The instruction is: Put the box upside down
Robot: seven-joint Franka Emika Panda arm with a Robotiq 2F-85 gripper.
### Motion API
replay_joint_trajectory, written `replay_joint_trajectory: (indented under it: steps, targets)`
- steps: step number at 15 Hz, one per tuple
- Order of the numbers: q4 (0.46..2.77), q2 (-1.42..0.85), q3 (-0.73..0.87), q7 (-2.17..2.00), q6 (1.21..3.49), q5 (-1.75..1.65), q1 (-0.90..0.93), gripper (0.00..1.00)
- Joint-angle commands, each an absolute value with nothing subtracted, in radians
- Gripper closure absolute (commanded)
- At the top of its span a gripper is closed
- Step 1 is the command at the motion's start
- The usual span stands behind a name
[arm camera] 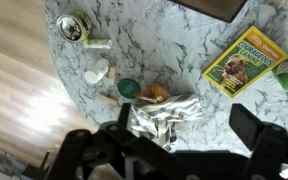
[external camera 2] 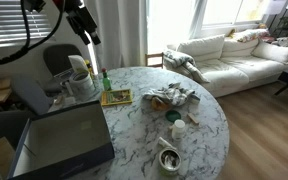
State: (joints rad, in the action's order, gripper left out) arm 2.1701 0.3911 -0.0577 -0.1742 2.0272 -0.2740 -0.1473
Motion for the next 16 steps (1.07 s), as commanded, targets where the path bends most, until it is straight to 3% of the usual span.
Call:
replay_joint_trajectory:
  steps: [1, 12, 16]
  targets:
    - [2.167, 0.390, -0.041, -0.180, 2.023, -0.282, -0.127, 0.00]
    - [2.167, 0.390, -0.041, -0.180, 2.023, -0.282, -0.127, 0.00]
    - [2.174, 0.324, 0.011, -0.153, 1.916, -0.238, -0.144, 0.00]
